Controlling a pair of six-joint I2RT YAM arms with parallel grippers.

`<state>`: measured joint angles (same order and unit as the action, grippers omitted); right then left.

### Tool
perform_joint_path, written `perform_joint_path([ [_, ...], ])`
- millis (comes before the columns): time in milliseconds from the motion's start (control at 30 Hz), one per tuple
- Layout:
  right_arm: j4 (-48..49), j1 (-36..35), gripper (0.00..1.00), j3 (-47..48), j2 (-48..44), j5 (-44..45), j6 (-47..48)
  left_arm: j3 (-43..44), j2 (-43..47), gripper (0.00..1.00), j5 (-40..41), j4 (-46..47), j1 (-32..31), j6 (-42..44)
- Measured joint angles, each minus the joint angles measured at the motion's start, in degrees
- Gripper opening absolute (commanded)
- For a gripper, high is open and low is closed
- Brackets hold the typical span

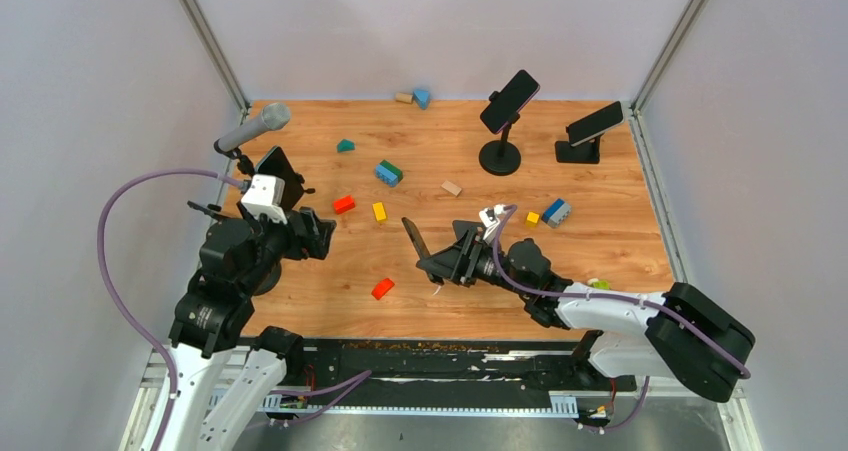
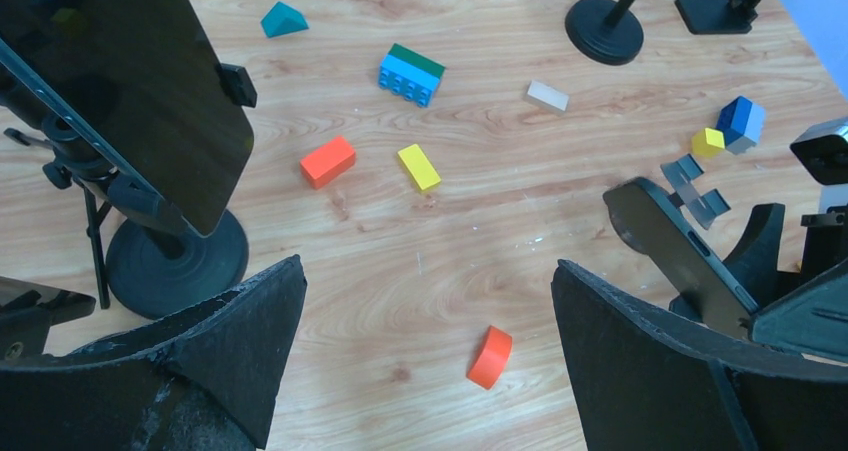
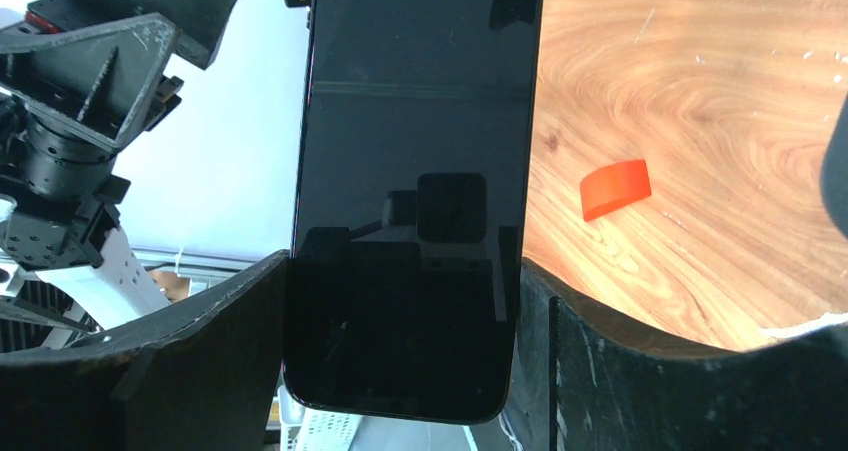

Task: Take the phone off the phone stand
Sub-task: Place the phone at the center of the board.

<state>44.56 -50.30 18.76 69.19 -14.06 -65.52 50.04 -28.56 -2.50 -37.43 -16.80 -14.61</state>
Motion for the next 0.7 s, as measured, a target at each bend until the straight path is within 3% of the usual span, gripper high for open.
perform_joint_path([
  [500,1.49,-2.45,0.00,-4.17,4.98,3.06,-4.11,-2.67,0.02,1.00,1.57,0.00,0.00,0.42],
  [700,-2.75,-2.56,0.00,-4.87,4.94,5.05,-5.40,-2.78,0.04,1.00,1.75,-0.02,0.00,0.46],
])
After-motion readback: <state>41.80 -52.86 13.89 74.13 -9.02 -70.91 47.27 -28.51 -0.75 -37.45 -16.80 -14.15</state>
